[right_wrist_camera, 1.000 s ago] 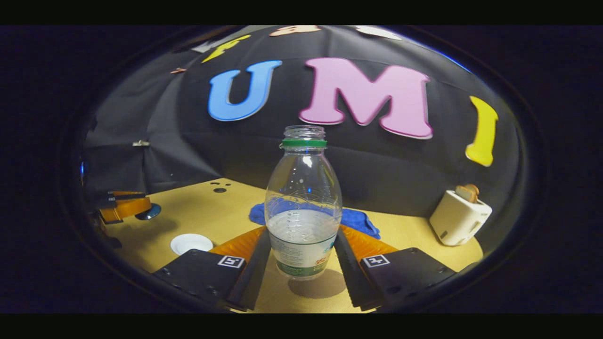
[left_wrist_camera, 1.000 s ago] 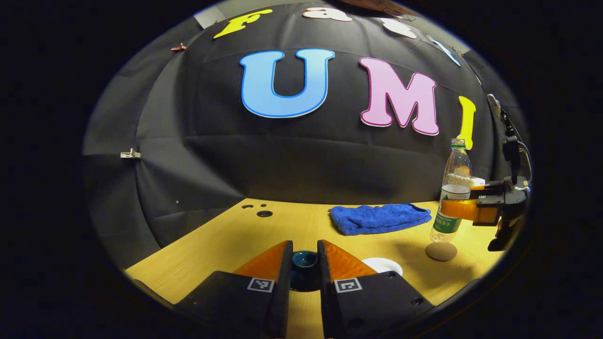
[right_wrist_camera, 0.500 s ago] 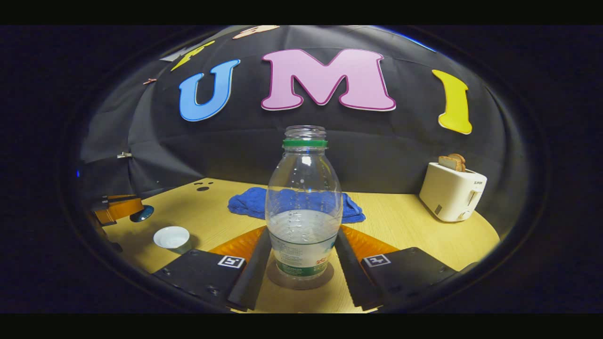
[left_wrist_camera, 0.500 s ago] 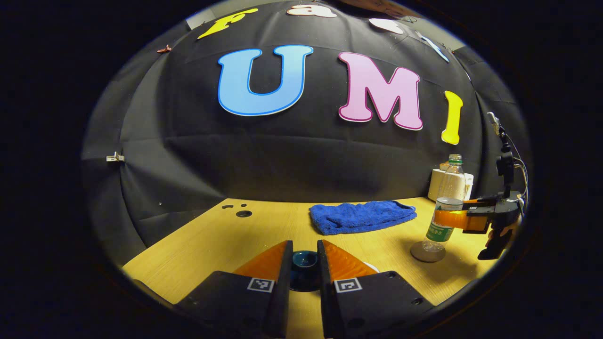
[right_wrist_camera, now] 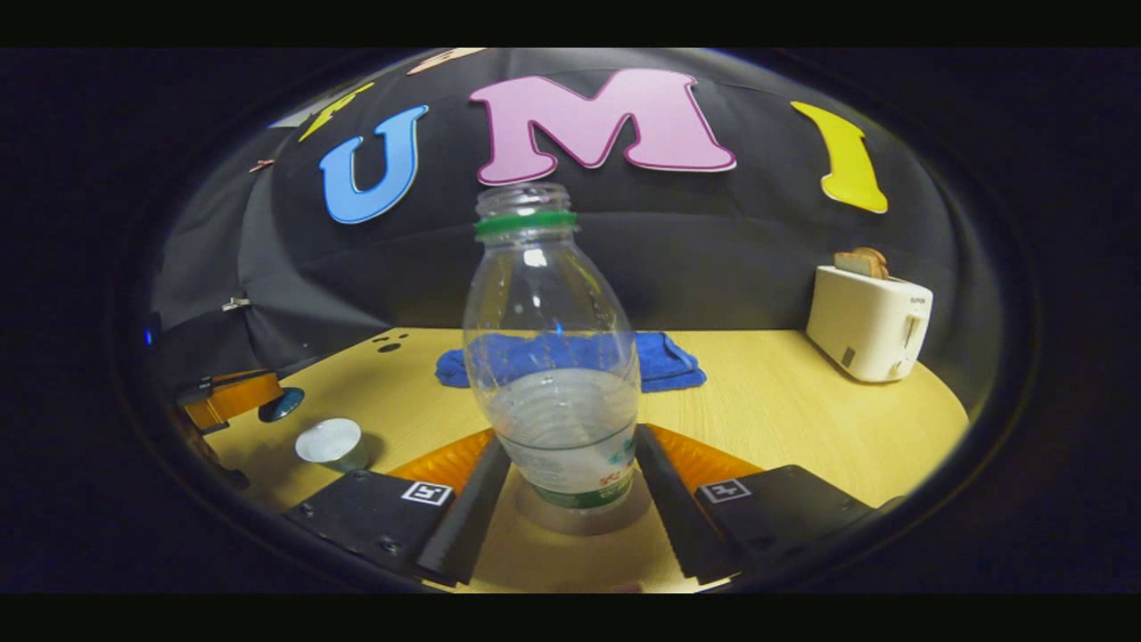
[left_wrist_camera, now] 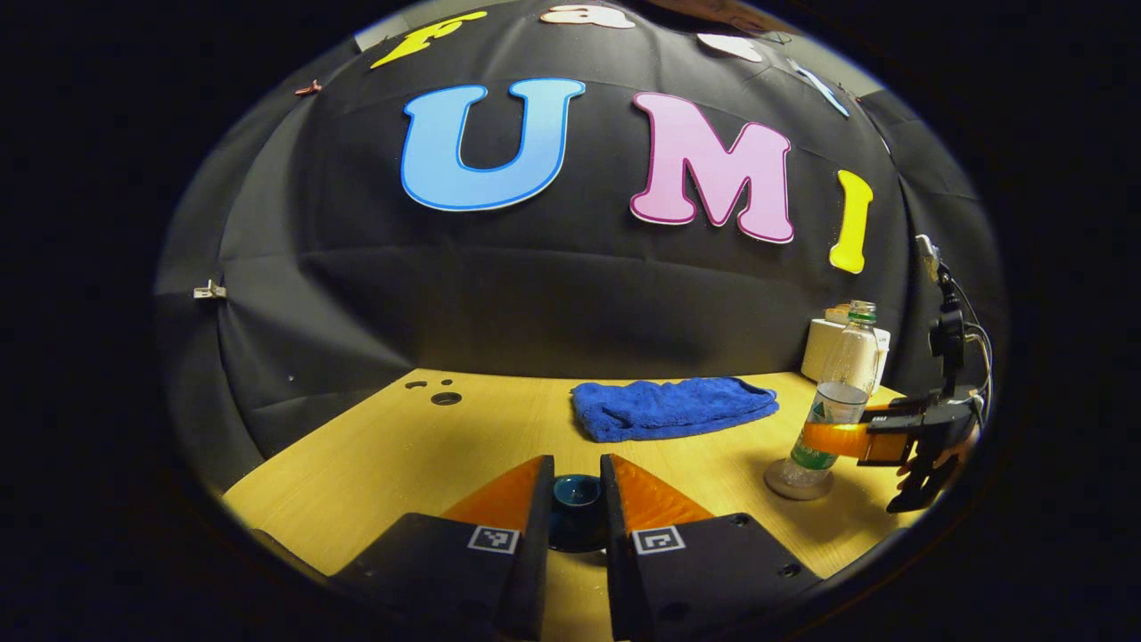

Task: Open the teacup lid with one hand, grasp the water bottle and pour water into the teacup with the other hand; after pouring, place the water bottle on the coaster and then close the teacup lid.

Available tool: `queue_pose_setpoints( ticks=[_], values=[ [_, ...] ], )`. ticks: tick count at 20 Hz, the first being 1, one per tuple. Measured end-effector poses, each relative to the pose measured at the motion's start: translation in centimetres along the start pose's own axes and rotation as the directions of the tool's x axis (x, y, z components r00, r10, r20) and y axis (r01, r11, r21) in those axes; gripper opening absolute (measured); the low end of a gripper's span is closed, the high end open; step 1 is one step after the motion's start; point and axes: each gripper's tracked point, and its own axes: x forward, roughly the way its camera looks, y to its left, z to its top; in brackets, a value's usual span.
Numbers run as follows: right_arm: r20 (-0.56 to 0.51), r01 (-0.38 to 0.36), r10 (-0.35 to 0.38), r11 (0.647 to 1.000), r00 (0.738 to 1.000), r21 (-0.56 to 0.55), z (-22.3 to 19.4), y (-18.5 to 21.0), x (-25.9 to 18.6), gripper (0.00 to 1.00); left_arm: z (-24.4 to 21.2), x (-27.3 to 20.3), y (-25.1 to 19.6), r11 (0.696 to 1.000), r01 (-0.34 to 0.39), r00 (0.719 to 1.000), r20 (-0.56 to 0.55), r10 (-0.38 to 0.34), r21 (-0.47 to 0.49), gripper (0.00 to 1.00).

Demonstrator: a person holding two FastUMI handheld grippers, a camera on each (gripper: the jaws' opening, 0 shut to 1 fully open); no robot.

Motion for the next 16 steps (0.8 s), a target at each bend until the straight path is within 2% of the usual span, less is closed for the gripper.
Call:
queue_pose_setpoints(
  ticks=[2,3,4,5,6,10,11,12,16],
  values=[
    [-0.027,0.002,-0.002,1.000,1.000,0.016,-1.2,-0.4,-0.5,0.88,-0.2,0.2,-0.9,1.000,0.019,1.000,-0.004,-0.019,-0.007,0.32],
    [-0.043,0.000,0.001,1.000,0.999,0.024,-1.8,-0.4,-0.8,0.98,-0.2,0.4,-1.4,1.000,0.029,1.000,-0.007,-0.029,-0.010,0.32],
    [-0.055,0.002,0.000,1.000,0.998,0.030,-2.4,-0.4,-1.1,0.98,-0.5,0.7,-1.9,0.999,0.037,0.999,-0.009,-0.037,-0.011,0.32],
    [-0.070,0.003,0.000,0.999,0.998,0.037,-2.8,-0.5,-1.6,0.92,-0.6,0.8,-2.4,0.999,0.046,0.999,-0.015,-0.046,-0.012,0.32],
    [-0.081,0.007,-0.004,0.999,0.997,0.038,-3.2,-0.6,-2.4,0.99,-1.0,1.0,-2.7,0.998,0.054,0.998,-0.020,-0.054,-0.012,0.32],
    [-0.100,0.032,-0.031,0.999,0.995,0.011,-3.6,-1.5,-4.9,0.99,-1.9,1.6,-4.1,0.997,0.076,0.996,-0.039,-0.077,-0.020,0.32],
    [-0.098,0.040,-0.039,0.999,0.994,0.003,-3.5,-1.8,-5.3,0.99,-2.1,1.7,-4.3,0.997,0.078,0.996,-0.045,-0.079,-0.021,0.28],
    [-0.093,0.046,-0.046,0.999,0.995,-0.002,-3.2,-2.1,-5.6,0.99,-2.4,1.8,-4.3,0.997,0.079,0.996,-0.049,-0.080,-0.023,0.32],
    [-0.084,0.061,-0.059,0.998,0.995,0.028,-2.6,-2.8,-5.5,0.99,-3.9,1.9,-4.1,0.997,0.070,0.994,-0.082,-0.074,-0.042,0.32]
  ],
)
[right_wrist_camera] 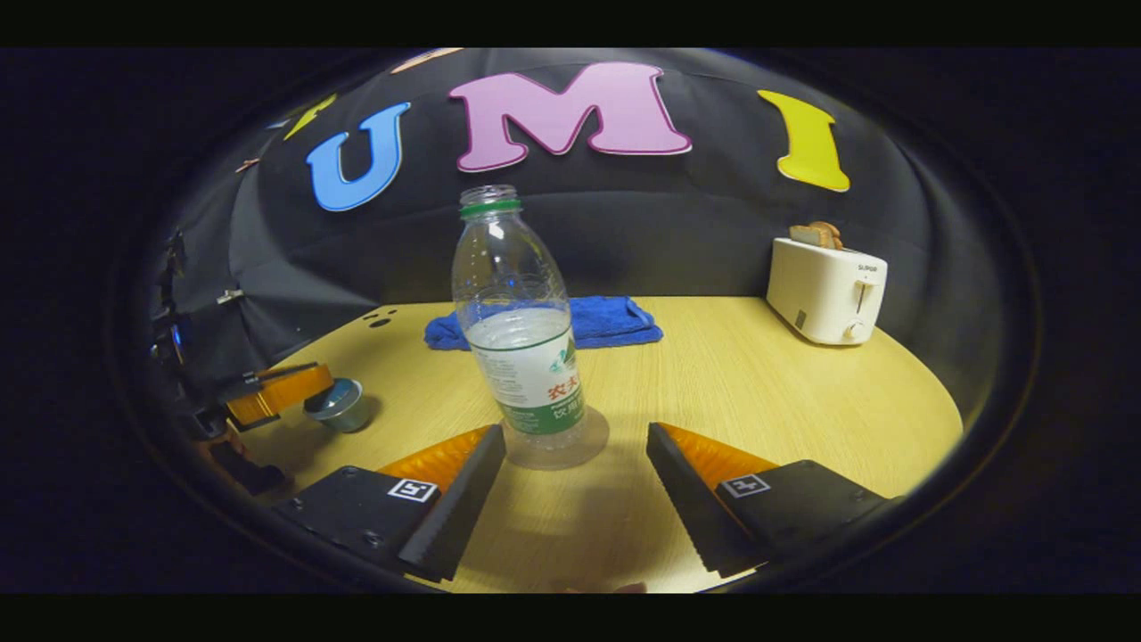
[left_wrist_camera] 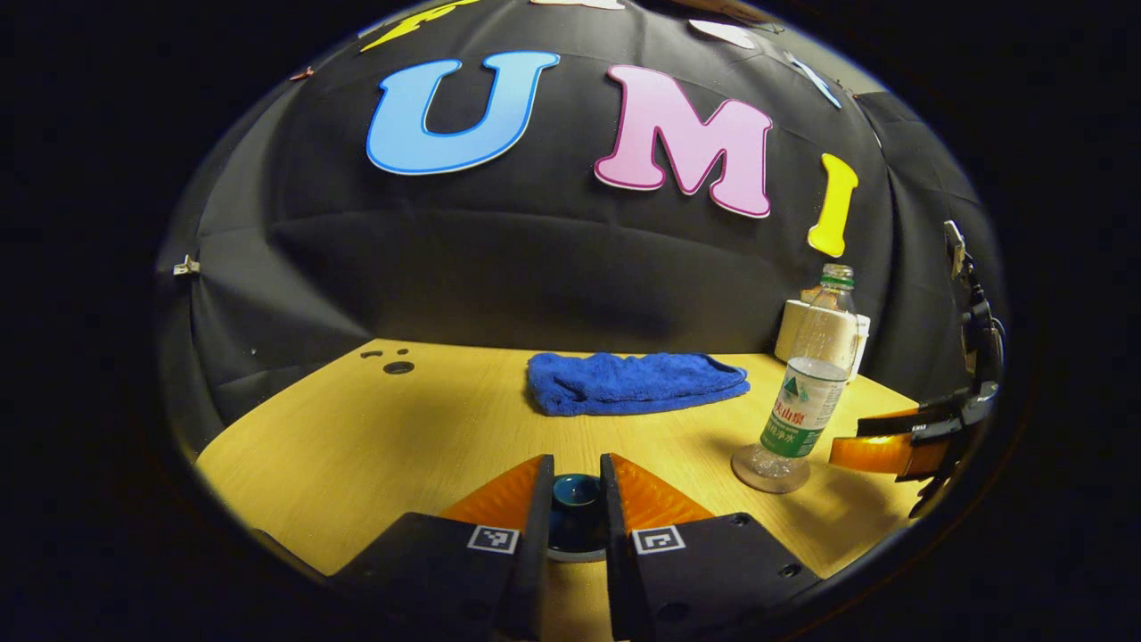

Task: Open the teacup lid with one hand, grasp the water bottle and pour water into the teacup with the other hand; after pouring, place the water bottle on the coaster and then close the teacup lid.

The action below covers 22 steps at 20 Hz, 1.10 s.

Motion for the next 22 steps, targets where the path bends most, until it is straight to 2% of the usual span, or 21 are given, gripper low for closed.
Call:
queue_pose_setpoints(
  ticks=[2,3,4,5,6,7,8,9,11,13,17,22],
  values=[
    [0.004,0.000,0.000,1.000,1.000,0.006,0.3,0.1,0.0,0.99,-0.1,0.1,-0.3,1.000,0.011,1.000,0.000,-0.011,-0.003,0.29],
    [0.006,0.000,0.000,1.000,1.000,0.006,0.4,0.2,0.0,0.99,-0.1,0.1,-0.5,1.000,0.018,1.000,-0.006,-0.018,0.002,0.33],
    [0.009,-0.002,0.002,1.000,1.000,0.004,0.5,0.3,-0.2,0.99,-0.4,0.1,-0.5,1.000,0.021,1.000,-0.010,-0.021,0.009,0.30],
    [0.009,-0.004,0.004,1.000,1.000,0.001,0.6,0.5,-0.4,0.99,-0.2,0.2,-0.6,1.000,0.020,1.000,-0.010,-0.019,0.016,0.36],
    [0.007,-0.004,0.004,1.000,1.000,-0.004,0.6,0.6,-0.5,0.99,-0.4,0.2,-0.7,1.000,0.022,1.000,-0.015,-0.022,0.022,0.34],
    [0.006,-0.003,0.003,1.000,1.000,-0.008,0.8,0.7,-0.7,0.99,-0.5,0.1,-0.6,0.999,0.015,1.000,-0.023,-0.014,0.029,0.57],
    [0.008,-0.003,0.003,1.000,1.000,-0.012,1.1,0.7,-1.0,0.99,-0.6,0.0,-0.4,0.999,0.002,0.999,-0.034,-0.001,0.036,0.63],
    [0.013,-0.001,0.002,1.000,1.000,-0.014,1.6,0.7,-1.2,0.99,-0.5,-0.2,-0.4,0.999,0.001,0.999,-0.040,0.000,0.035,0.79],
    [0.026,0.008,-0.008,1.000,1.000,-0.015,2.7,0.6,-2.0,0.99,0.4,-1.2,-0.3,1.000,-0.010,0.999,-0.032,0.010,0.019,0.97],
    [0.046,0.022,-0.021,1.000,0.999,-0.012,4.3,0.7,-2.9,0.99,2.1,-2.2,-0.2,1.000,-0.017,1.000,-0.019,0.017,0.012,0.97],
    [0.098,0.046,-0.043,0.999,0.994,-0.023,8.8,1.4,-5.7,0.99,6.2,-4.6,0.4,0.997,-0.044,0.999,-0.019,0.046,0.057,0.97],
    [0.172,0.066,-0.057,0.997,0.983,-0.050,15.4,3.1,-10.0,0.98,13.5,-7.5,-0.2,0.998,-0.034,0.999,0.029,0.032,0.049,0.97]
  ],
)
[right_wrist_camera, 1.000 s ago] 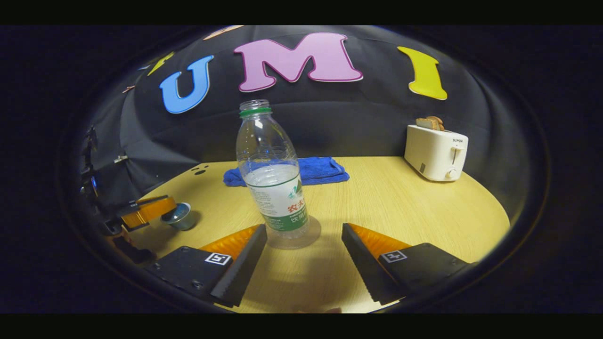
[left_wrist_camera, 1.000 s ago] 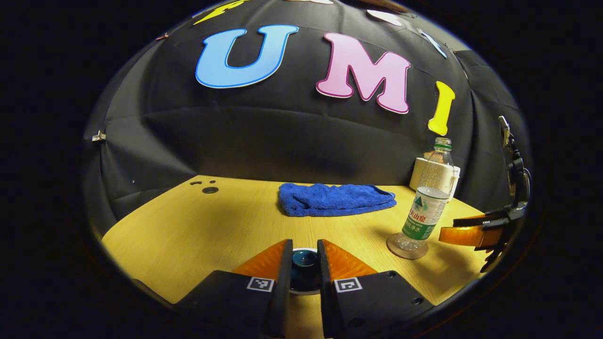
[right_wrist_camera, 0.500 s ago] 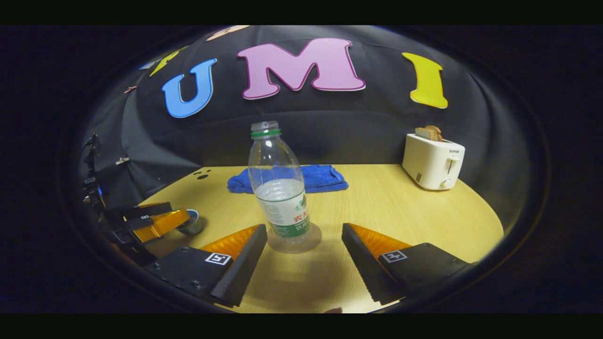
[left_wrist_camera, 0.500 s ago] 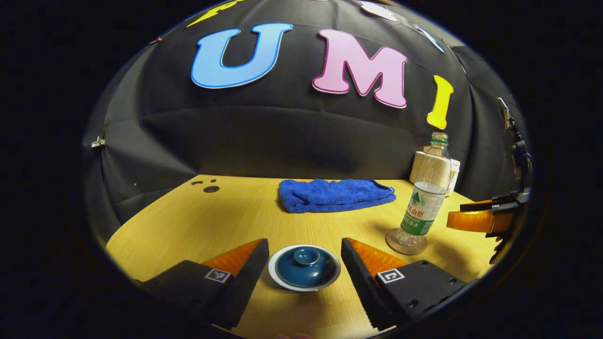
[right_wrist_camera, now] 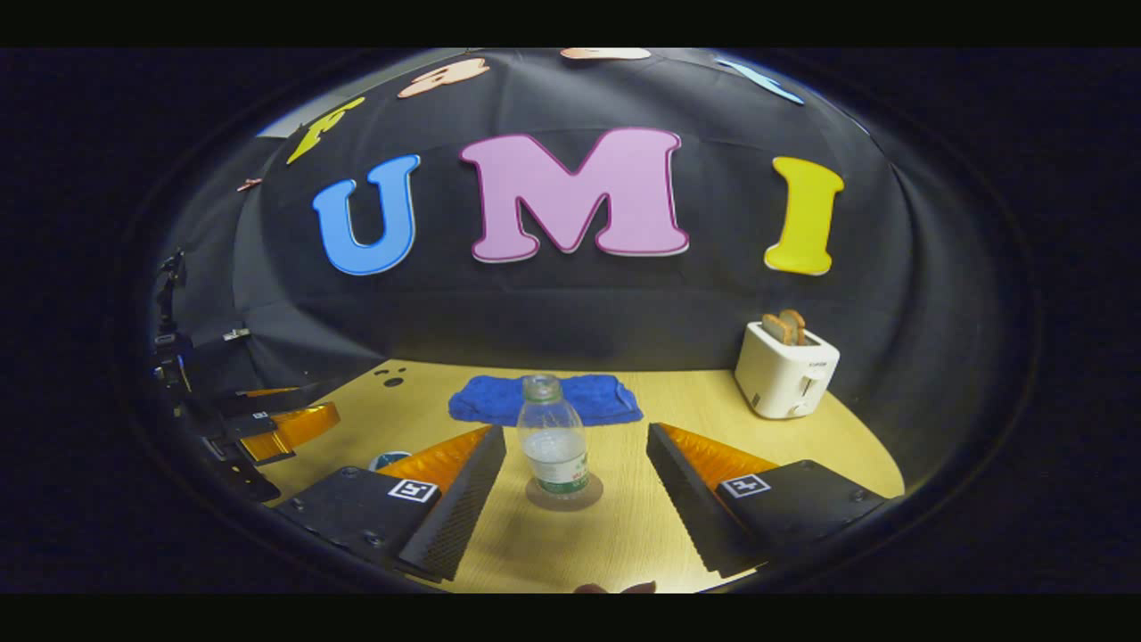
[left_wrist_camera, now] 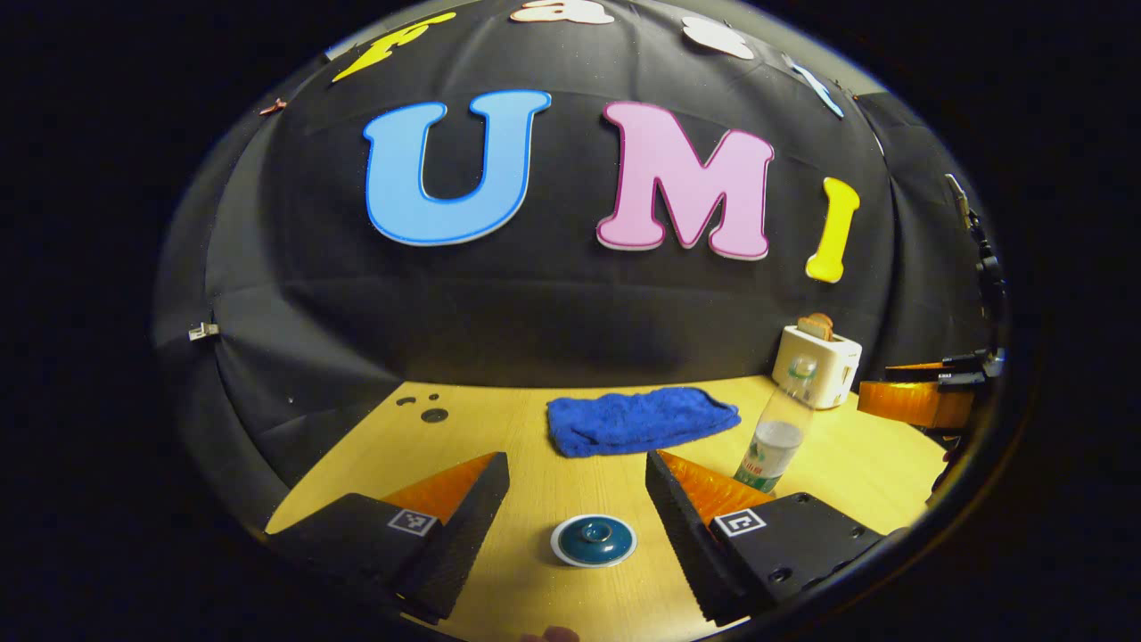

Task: Open the teacup lid with one hand, grasp the water bottle and pour water into the teacup with the other hand; after pouring, place the water bottle on the coaster and then close the teacup lid.

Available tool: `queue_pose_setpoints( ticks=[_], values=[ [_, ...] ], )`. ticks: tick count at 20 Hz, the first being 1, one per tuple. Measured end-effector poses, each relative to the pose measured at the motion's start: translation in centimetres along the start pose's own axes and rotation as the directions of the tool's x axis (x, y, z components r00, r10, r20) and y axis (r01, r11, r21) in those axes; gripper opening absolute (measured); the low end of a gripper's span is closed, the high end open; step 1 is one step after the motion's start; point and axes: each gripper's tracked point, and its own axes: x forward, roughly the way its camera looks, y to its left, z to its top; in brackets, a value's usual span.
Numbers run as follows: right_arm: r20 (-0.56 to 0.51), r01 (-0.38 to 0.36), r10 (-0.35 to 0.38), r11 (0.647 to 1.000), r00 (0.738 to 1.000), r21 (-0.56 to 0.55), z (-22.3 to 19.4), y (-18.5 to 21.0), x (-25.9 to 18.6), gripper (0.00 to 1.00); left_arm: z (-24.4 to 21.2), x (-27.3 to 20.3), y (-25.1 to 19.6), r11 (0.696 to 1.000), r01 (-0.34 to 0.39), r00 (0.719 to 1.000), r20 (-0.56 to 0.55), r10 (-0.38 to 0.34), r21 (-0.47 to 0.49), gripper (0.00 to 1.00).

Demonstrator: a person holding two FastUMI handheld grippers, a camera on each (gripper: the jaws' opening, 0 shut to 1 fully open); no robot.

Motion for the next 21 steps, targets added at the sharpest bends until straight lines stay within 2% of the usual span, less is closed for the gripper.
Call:
queue_pose_setpoints(
  ticks=[6,9,14,21],
  values=[
    [0.097,-0.022,0.023,1.000,0.995,-0.007,8.0,1.8,-3.7,0.98,8.3,-2.7,-0.5,0.999,0.022,0.995,0.094,-0.024,0.026,0.96],
    [0.144,-0.005,0.007,1.000,0.990,-0.015,10.6,1.5,-4.9,0.98,11.3,-3.8,-0.7,0.998,0.032,0.990,0.135,-0.038,0.046,0.97],
    [0.202,0.009,-0.012,1.000,0.979,0.013,13.6,1.0,-6.5,0.99,13.7,-5.6,-1.7,0.994,0.049,0.981,0.184,-0.066,0.099,0.96],
    [0.211,0.036,-0.036,0.999,0.977,0.005,14.3,-0.4,-7.4,0.98,14.5,-6.7,-3.6,0.990,0.085,0.974,0.202,-0.106,0.110,0.96]
  ],
)
